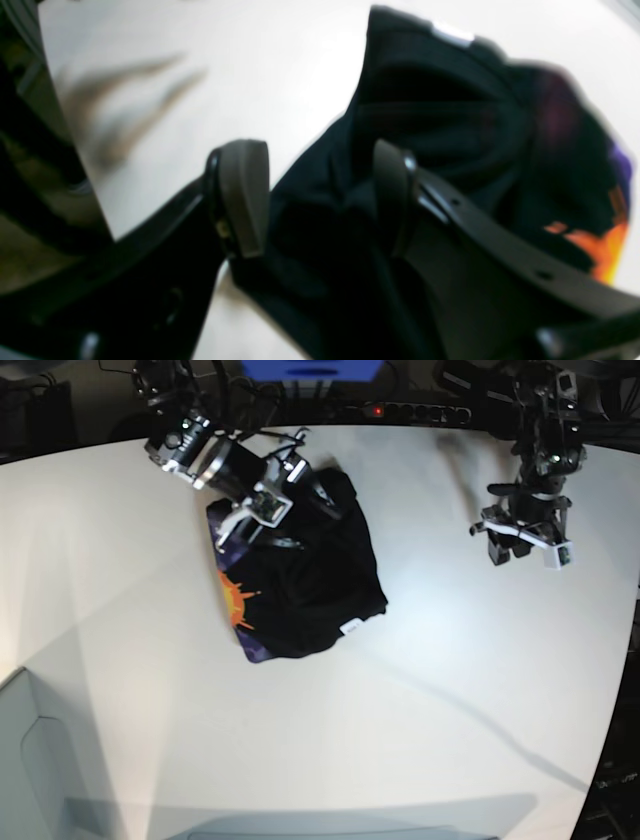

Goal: Fold the T-shirt properly

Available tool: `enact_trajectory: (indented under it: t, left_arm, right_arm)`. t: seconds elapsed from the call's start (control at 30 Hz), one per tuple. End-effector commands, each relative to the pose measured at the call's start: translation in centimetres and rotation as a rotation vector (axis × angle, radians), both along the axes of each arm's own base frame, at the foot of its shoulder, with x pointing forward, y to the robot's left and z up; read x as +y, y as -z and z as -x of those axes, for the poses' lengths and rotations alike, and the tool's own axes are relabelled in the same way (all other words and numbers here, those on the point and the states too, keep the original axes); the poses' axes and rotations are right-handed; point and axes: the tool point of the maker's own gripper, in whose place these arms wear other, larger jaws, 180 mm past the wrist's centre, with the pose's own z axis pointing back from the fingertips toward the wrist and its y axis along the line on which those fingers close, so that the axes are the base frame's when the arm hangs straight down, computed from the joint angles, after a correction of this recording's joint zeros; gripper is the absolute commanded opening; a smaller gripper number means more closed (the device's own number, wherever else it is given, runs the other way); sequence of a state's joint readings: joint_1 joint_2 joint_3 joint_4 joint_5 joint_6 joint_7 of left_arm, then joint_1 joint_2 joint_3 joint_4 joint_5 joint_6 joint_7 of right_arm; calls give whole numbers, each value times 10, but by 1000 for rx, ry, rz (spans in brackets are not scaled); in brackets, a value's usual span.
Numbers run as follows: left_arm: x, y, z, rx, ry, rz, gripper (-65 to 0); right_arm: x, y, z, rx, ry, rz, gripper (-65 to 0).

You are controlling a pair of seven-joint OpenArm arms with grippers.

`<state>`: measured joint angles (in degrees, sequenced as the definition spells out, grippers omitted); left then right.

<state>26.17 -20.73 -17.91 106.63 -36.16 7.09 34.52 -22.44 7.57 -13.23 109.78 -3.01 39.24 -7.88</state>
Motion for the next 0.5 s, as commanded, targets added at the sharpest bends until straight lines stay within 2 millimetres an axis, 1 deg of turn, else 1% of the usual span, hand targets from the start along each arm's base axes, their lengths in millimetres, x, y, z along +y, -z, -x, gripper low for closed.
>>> enact_trajectory:
  t: [0.0,0.1,0.17,0.23,0.33,0.47]
  left_arm:
    - [2,-12,-6,-41,12,-19,-407]
    - [2,-12,-6,-41,12,-19,-407]
    - [2,-12,-6,-41,12,-19,-407]
    - [2,-12,-6,-41,12,-19,-407]
    - [2,-12,-6,-41,11,-17,-407]
    - [2,-12,-6,-41,11,-17,-407]
  right_arm:
    - [-4,-17,-6,-46,18,-40,-311]
    - [-20,-19,-16,-64,65,-20,-307]
    - [-25,-19,-20,-69,80,-12,-306]
    - [-26,-19,-24,-74,82,-5,-306]
    - [-26,-12,-24,-58,81,2,-306]
    - [-27,4,-23,-14,82,9,-306]
